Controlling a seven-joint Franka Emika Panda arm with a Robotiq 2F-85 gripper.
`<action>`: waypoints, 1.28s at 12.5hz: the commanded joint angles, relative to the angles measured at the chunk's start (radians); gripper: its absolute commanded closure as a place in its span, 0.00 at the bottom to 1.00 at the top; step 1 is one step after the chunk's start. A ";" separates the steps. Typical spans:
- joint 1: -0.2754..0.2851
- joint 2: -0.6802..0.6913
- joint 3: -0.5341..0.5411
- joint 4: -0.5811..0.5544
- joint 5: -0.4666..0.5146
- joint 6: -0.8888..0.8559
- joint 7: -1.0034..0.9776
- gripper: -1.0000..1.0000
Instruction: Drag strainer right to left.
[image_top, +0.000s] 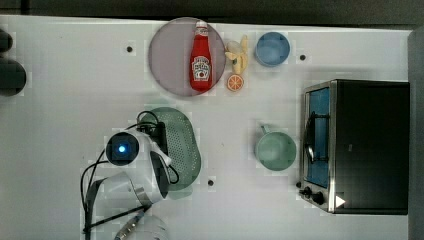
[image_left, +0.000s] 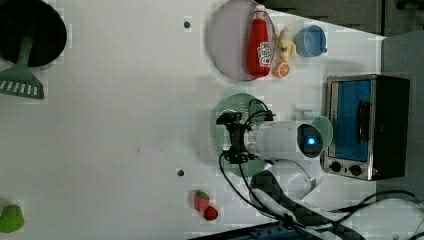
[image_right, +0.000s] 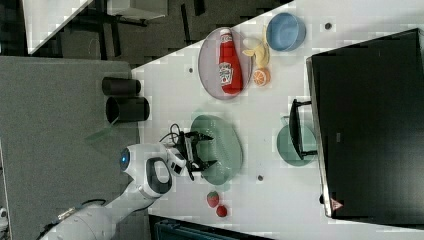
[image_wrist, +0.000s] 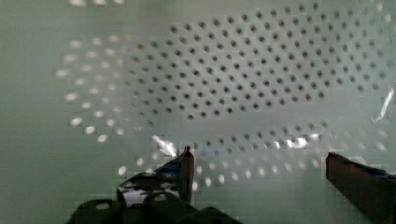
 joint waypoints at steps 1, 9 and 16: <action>0.050 0.022 -0.026 0.065 0.006 -0.022 0.098 0.00; 0.168 0.112 -0.021 0.264 0.098 -0.160 0.111 0.00; 0.274 0.213 -0.018 0.424 0.145 -0.170 0.278 0.00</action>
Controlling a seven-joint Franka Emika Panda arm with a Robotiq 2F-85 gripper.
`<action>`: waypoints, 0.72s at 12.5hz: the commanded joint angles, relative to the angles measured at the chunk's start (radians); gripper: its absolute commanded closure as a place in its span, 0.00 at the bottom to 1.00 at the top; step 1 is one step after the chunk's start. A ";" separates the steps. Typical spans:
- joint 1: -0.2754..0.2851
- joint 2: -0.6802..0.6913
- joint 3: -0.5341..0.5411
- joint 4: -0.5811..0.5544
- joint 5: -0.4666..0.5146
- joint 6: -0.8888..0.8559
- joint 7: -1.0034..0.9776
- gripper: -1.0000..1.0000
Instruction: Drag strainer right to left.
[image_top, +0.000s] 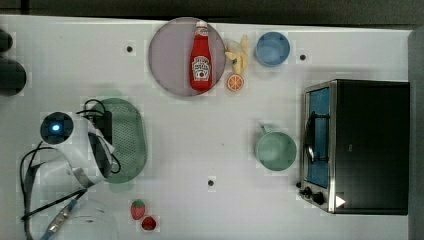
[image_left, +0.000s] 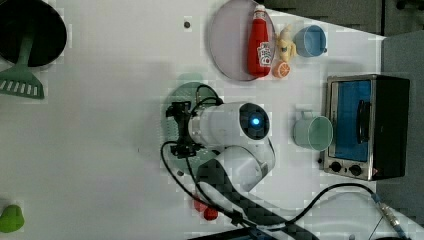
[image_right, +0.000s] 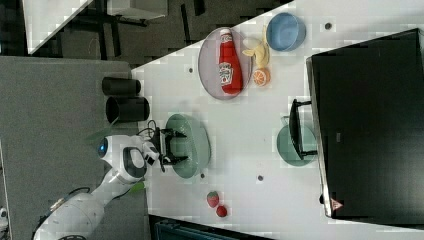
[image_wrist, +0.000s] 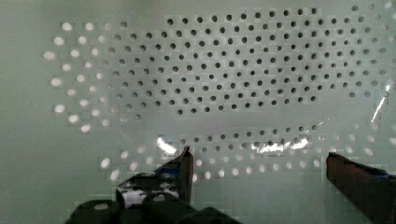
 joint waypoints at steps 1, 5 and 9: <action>0.056 0.035 -0.012 0.066 -0.011 0.011 0.164 0.00; 0.107 0.080 -0.010 0.137 0.010 0.011 0.189 0.00; 0.140 0.105 -0.013 0.188 0.036 0.011 0.191 0.00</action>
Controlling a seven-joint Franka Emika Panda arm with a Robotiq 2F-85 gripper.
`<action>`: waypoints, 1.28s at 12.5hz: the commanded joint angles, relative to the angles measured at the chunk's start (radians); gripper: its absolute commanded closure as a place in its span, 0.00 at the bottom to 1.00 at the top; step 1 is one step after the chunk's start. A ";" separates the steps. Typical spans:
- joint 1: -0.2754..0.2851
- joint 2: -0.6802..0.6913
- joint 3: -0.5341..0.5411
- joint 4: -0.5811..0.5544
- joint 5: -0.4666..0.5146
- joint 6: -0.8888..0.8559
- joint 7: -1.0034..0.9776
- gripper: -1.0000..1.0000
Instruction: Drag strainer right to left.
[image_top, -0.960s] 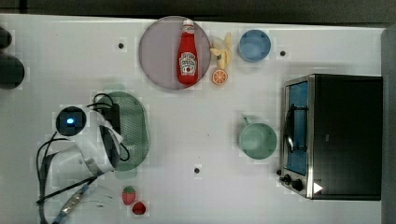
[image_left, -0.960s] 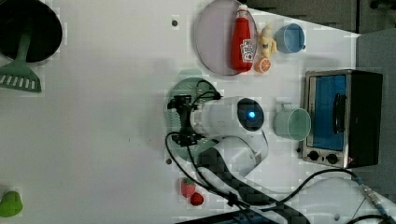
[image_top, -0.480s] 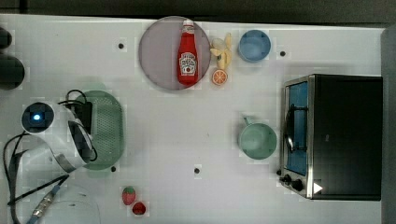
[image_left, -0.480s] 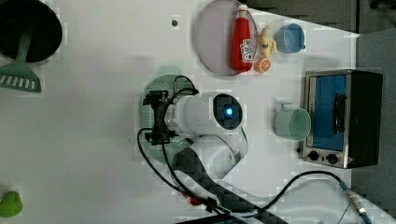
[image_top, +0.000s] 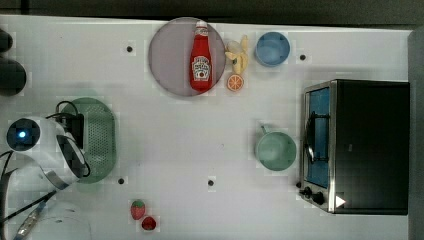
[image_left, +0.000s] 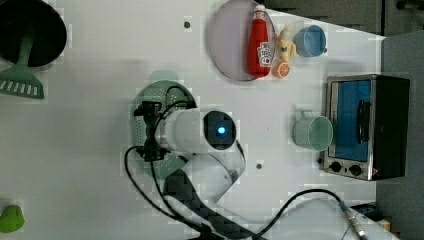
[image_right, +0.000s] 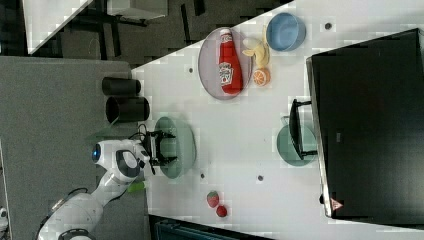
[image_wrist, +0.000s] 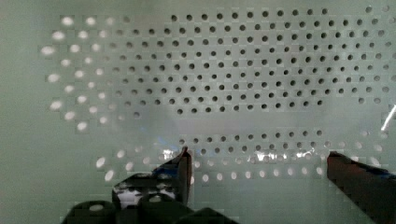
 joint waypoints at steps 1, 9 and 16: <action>0.012 -0.012 -0.001 0.035 0.014 -0.016 0.036 0.00; -0.017 -0.432 -0.191 0.029 0.009 -0.494 -0.500 0.00; -0.081 -0.825 -0.536 0.033 -0.158 -0.861 -1.065 0.00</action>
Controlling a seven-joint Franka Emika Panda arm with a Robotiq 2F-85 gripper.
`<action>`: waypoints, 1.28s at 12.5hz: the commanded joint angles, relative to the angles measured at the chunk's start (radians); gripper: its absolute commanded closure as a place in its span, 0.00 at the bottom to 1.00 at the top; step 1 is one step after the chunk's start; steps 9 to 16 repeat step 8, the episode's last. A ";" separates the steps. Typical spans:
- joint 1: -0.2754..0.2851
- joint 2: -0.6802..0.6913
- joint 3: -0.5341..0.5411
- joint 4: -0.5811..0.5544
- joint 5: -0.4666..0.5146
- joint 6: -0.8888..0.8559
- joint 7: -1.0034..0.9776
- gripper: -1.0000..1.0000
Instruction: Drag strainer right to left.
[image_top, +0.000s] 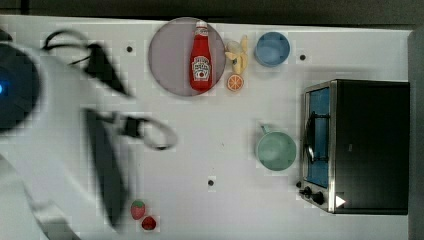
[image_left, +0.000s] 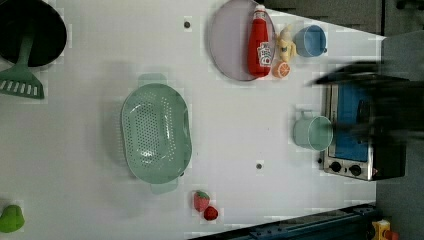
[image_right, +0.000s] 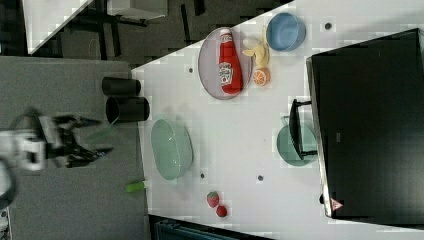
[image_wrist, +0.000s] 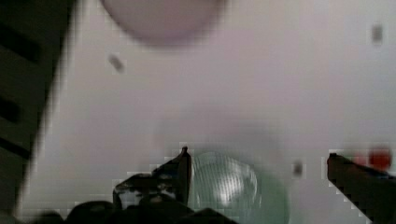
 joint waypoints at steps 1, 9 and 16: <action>-0.058 -0.059 -0.155 -0.038 -0.113 -0.098 -0.382 0.00; -0.075 -0.163 -0.311 -0.043 -0.161 -0.161 -0.477 0.00; -0.075 -0.163 -0.311 -0.043 -0.161 -0.161 -0.477 0.00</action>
